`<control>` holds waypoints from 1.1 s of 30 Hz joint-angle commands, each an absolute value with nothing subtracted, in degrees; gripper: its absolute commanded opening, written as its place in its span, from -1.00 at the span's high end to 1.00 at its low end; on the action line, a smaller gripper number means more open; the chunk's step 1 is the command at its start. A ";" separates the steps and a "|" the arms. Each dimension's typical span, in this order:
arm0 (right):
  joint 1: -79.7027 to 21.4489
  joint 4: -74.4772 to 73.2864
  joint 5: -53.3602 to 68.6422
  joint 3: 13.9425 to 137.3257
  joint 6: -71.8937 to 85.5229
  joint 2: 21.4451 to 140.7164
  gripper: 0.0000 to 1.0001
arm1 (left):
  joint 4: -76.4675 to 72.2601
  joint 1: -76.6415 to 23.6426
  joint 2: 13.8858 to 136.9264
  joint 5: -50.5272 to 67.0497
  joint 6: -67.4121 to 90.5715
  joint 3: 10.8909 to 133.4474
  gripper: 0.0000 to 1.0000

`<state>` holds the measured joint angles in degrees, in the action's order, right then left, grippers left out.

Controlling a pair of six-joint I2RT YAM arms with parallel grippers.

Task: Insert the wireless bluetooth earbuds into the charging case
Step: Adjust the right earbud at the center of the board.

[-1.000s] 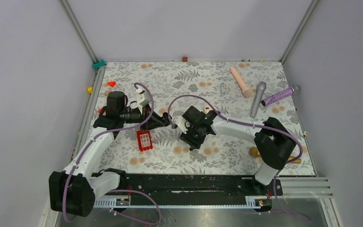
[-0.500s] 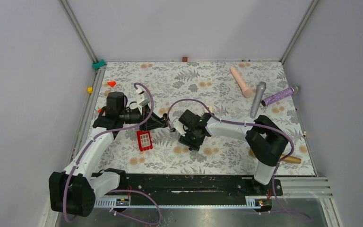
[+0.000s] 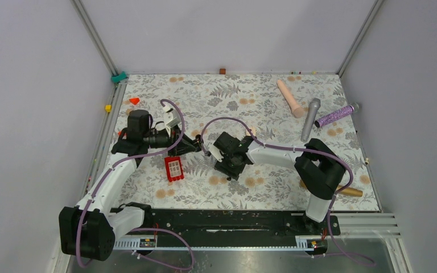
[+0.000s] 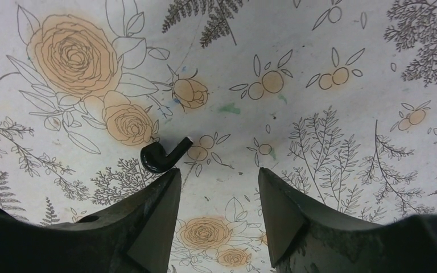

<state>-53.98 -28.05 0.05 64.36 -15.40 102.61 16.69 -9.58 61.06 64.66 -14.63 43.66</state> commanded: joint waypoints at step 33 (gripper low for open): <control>-55.75 -22.45 11.42 65.02 -10.55 103.05 0.01 | 12.74 -9.65 59.95 68.62 -15.29 45.44 1.00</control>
<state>-54.11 -26.41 10.13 65.54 -8.10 102.83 16.40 -9.26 61.06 65.69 -14.57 43.68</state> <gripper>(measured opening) 0.507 0.283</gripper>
